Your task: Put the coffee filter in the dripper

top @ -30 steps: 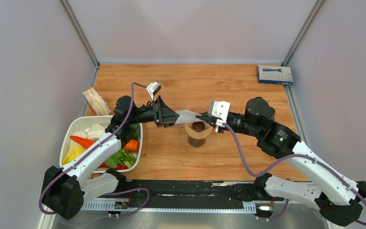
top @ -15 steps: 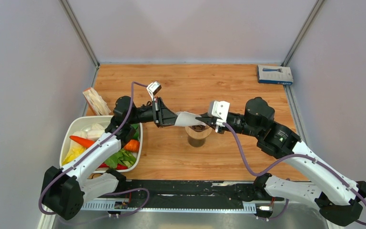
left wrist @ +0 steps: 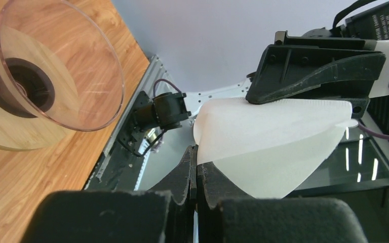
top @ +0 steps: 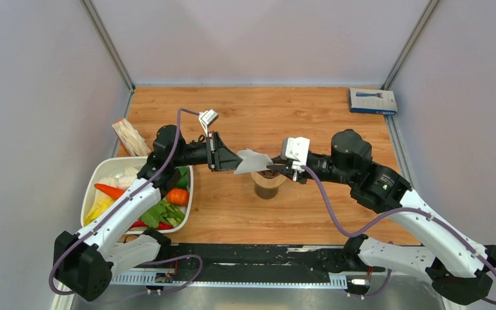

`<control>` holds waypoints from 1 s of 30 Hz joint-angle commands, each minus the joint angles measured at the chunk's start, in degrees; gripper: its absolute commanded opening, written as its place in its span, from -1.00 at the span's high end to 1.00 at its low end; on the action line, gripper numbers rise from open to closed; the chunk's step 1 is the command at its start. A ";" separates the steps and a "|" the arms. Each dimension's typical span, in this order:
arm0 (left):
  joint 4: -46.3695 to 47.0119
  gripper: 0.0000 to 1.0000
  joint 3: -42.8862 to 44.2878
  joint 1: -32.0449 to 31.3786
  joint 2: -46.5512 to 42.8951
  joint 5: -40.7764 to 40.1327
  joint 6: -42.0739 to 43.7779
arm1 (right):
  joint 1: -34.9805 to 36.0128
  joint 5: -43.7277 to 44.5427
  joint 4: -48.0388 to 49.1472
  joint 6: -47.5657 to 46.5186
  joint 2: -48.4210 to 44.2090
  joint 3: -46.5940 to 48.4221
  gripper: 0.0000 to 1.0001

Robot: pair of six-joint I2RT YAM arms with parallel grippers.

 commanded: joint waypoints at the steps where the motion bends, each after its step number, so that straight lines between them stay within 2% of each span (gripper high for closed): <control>1: -5.65 1.00 3.97 0.21 -1.45 0.43 6.82 | 0.31 -2.66 -0.05 0.46 1.43 2.97 0.58; 3: -7.33 1.00 4.48 0.17 -1.92 0.26 8.23 | 0.32 -2.90 -0.09 0.18 2.07 3.24 0.67; 5: -8.91 1.00 5.00 0.16 -2.07 0.35 9.61 | 0.28 -3.76 -0.06 -0.27 2.37 3.50 0.98; 6: -9.26 0.92 5.19 0.15 -2.08 0.45 10.04 | 0.28 -3.89 -0.08 -0.36 2.46 3.60 1.00; 7: -9.76 0.57 5.62 0.15 -2.15 0.69 10.82 | 0.28 -3.95 -0.12 -0.51 2.37 3.66 1.00; 8: -9.97 0.07 5.86 0.15 -2.36 0.75 11.00 | 0.24 -4.10 -0.15 -0.88 2.18 3.63 1.00; 10: -11.24 -0.28 6.62 0.22 -2.95 0.54 12.46 | 0.24 -4.85 -0.27 -1.26 1.17 3.29 1.00; 14: -17.06 -0.33 9.77 0.18 -4.01 -2.17 21.63 | 0.23 -6.58 -1.64 -0.19 0.85 3.95 1.00; 17: -18.17 -0.34 10.16 0.16 -4.00 -2.40 23.82 | 0.26 -6.74 -1.55 0.31 1.17 4.38 1.00; 23: -12.10 -0.36 8.13 0.00 -3.71 -1.58 20.08 | 0.23 -7.36 1.07 2.34 1.99 4.91 1.00; 30: -5.32 -0.30 2.99 -0.02 -2.73 0.45 11.33 | 0.19 -5.21 3.66 2.21 1.55 4.98 1.00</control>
